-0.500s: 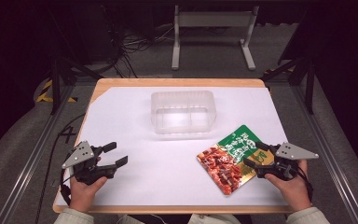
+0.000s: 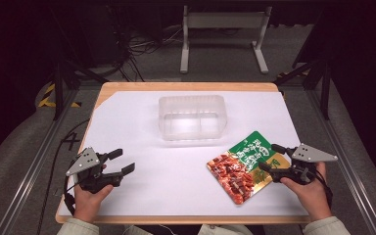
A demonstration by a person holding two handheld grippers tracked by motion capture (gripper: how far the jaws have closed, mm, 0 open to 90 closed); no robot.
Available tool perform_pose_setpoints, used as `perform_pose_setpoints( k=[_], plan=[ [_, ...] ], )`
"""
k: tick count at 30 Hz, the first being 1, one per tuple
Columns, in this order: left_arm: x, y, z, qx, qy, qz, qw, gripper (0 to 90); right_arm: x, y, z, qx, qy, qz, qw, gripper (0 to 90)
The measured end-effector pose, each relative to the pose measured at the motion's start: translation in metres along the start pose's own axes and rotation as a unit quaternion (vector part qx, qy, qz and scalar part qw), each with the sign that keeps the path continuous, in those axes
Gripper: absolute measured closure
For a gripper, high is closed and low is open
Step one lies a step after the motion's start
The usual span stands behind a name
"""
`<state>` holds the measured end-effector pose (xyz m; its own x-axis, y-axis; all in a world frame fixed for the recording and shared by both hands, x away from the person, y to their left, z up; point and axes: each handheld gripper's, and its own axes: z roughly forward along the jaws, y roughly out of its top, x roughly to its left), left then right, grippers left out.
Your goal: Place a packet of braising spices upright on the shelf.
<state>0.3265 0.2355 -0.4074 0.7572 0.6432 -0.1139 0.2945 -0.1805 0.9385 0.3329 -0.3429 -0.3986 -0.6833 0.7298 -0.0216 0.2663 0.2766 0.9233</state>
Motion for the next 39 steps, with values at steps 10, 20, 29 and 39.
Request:
perform_pose_setpoints(
  k=[10,20,29,39],
  plan=[
    [0.000,-0.001,0.000,0.002,0.001,-0.004,1.0000,29.5,-0.020,0.016,-0.003,0.015,-0.014,0.011,0.9997,22.3],
    [0.001,-0.001,0.001,0.002,0.004,-0.002,1.0000,29.7,-0.039,0.023,-0.001,0.047,-0.022,0.022,0.9984,35.0],
    [0.000,-0.001,0.001,0.004,0.002,-0.005,1.0000,29.7,-0.060,0.013,0.005,0.076,-0.047,0.030,0.9956,31.8],
    [0.001,-0.001,0.001,0.004,0.004,0.000,1.0000,29.7,-0.072,-0.009,0.016,0.135,-0.060,0.067,0.9868,27.5]
  ],
)
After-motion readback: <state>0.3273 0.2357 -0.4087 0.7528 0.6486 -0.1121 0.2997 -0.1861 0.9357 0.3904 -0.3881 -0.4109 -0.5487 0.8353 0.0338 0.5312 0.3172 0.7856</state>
